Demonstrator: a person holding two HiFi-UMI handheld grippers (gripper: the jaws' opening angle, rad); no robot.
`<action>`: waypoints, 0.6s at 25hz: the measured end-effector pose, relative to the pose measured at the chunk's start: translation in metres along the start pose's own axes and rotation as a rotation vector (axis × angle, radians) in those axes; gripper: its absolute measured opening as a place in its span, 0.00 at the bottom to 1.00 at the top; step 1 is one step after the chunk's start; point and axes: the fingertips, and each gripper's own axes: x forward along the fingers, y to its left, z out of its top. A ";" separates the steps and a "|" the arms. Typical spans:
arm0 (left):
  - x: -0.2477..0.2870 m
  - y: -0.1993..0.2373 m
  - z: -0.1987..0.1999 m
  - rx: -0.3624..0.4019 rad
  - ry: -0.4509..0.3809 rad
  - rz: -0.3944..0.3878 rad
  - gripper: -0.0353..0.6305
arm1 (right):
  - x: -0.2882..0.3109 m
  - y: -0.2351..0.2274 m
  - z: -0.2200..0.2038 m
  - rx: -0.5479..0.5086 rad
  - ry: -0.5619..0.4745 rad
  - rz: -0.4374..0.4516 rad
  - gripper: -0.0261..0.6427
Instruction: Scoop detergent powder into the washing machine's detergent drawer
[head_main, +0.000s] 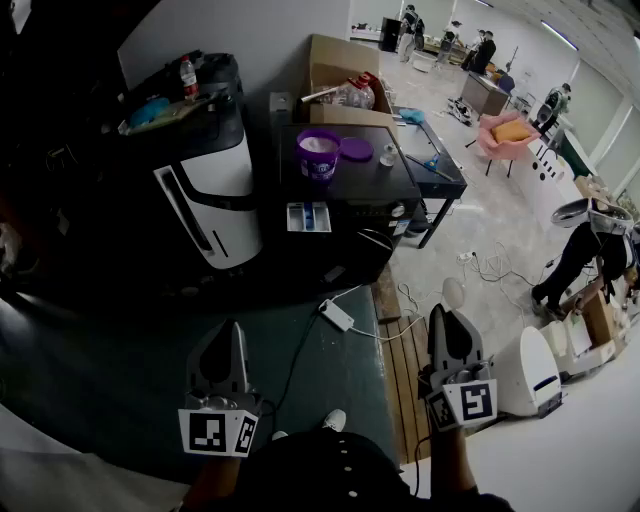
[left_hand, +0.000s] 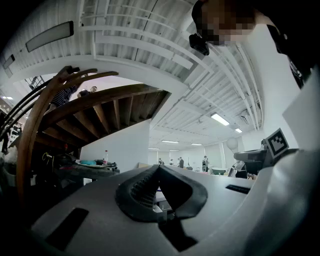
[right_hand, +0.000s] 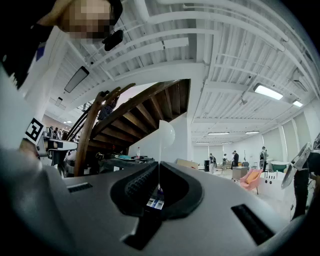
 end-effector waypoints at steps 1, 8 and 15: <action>0.001 0.000 0.000 0.001 0.000 0.000 0.07 | 0.000 0.000 -0.001 0.009 0.005 -0.001 0.09; 0.006 -0.003 0.001 0.002 -0.005 -0.005 0.07 | 0.000 -0.004 -0.004 0.018 0.018 -0.013 0.09; 0.012 -0.007 -0.001 0.020 0.002 0.011 0.07 | -0.001 -0.013 -0.008 0.027 0.006 0.001 0.09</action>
